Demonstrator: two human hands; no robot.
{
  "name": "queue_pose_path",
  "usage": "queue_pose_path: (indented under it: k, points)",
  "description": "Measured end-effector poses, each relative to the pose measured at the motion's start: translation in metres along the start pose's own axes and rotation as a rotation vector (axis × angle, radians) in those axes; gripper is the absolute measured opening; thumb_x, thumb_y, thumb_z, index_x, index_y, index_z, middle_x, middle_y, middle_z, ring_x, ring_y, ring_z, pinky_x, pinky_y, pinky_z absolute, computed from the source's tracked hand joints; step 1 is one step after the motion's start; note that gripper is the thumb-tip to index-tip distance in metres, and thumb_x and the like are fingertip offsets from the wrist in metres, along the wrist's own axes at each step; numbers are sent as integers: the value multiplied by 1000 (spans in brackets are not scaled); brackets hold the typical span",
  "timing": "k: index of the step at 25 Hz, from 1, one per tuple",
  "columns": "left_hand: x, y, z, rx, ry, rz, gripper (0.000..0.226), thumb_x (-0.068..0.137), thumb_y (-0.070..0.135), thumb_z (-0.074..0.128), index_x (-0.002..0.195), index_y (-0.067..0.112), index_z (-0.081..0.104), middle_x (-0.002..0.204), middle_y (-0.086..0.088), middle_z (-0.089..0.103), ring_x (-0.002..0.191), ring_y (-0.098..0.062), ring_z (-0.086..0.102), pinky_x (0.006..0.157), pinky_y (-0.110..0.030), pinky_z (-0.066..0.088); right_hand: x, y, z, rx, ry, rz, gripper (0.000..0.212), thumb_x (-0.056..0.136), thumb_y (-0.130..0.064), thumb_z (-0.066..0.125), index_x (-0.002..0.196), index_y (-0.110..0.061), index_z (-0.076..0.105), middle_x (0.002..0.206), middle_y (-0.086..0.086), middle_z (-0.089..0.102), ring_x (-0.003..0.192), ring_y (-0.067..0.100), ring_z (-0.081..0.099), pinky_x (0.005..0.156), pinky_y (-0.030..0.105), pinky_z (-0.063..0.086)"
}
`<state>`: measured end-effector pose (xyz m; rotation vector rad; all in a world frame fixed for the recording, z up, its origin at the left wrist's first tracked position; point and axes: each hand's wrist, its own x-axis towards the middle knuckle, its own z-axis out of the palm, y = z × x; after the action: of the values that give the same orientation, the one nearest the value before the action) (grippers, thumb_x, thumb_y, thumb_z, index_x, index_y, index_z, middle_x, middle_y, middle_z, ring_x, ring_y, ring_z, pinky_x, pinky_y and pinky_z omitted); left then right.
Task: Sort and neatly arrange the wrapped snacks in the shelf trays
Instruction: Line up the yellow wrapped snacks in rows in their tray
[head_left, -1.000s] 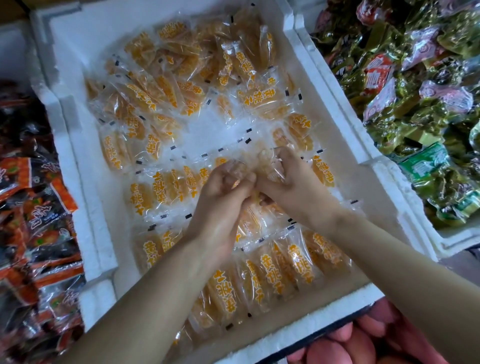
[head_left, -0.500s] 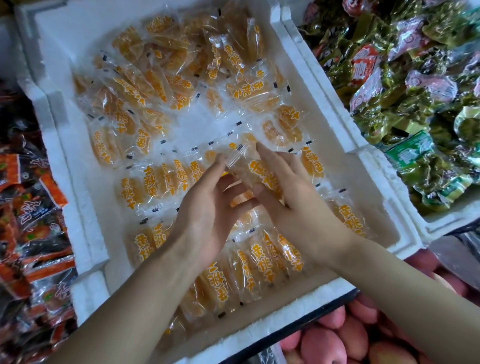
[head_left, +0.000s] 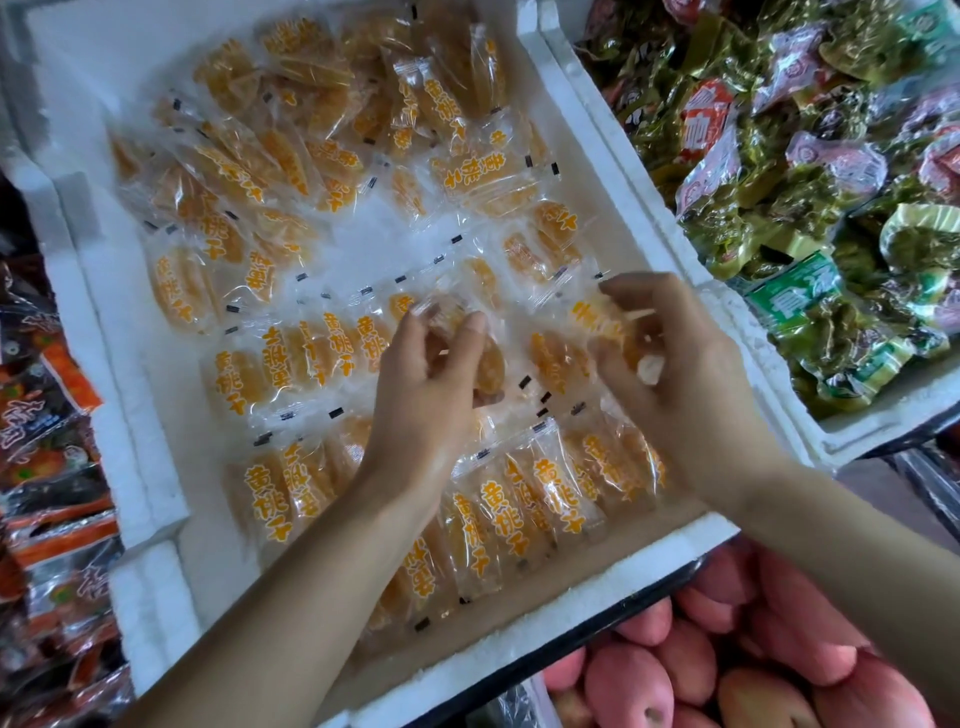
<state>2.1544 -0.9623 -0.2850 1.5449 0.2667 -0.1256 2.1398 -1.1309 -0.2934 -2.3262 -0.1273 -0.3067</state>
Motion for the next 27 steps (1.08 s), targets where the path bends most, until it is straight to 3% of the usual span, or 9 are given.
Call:
queue_pose_path:
  k: [3,7,10,12,15,18,21,24,27]
  points:
    - [2,-3,-2,33,8,4,9,93,24,55,86,19,55,84,-7,64,80,-31,69,70,-37,58,27,27,7,-202,-33,132,25,91,-14,57,115,-9,50,112,9,43,78,21,49,78,30,40]
    - [1,-6,-5,73,-4,16,10,91,16,58,87,25,59,67,3,62,66,-16,64,66,-35,55,39,44,21,-635,-271,82,28,94,-16,50,120,-7,47,116,13,50,95,32,56,81,36,41]
    - [4,-10,-7,92,-24,14,20,90,13,60,101,-3,59,61,5,63,59,-9,63,61,-25,56,44,41,22,-741,-329,73,32,95,-17,47,125,-6,45,119,12,48,105,30,53,78,35,42]
    - [4,-11,-8,85,-33,-3,22,89,12,61,101,-6,58,65,3,64,59,-7,64,59,-19,54,48,38,22,-779,-290,24,33,95,-15,48,126,-6,47,123,12,46,110,29,49,75,34,44]
    - [4,-8,-7,7,-25,-32,10,87,12,63,93,18,58,89,-11,60,68,-11,68,62,-20,55,36,15,20,-306,-156,22,30,94,-17,52,124,-10,53,117,6,56,100,20,56,83,33,47]
    - [2,-6,-4,-60,-73,-69,9,88,11,62,94,12,55,99,-19,58,72,-17,70,68,-27,58,4,-18,18,155,-324,136,30,92,-28,55,120,-20,52,94,-3,66,77,8,61,72,24,47]
    - [0,-4,-1,-31,-138,-33,16,86,7,64,91,20,56,83,-7,58,70,-14,68,66,-26,58,-13,-17,17,139,-291,133,21,87,-33,62,105,-22,56,76,0,63,72,15,62,70,31,47]
    - [3,-3,3,52,-219,18,23,87,3,61,97,23,54,89,-11,55,81,-18,63,75,-33,59,-8,-3,18,141,-311,198,26,87,-38,62,96,-14,61,76,6,62,76,26,61,75,40,47]
    - [8,-4,7,98,-209,-8,27,92,3,55,107,26,54,97,-4,55,94,-21,63,85,-38,56,-5,-2,17,229,-213,273,13,83,-31,66,92,-27,58,73,-13,62,70,8,59,68,20,49]
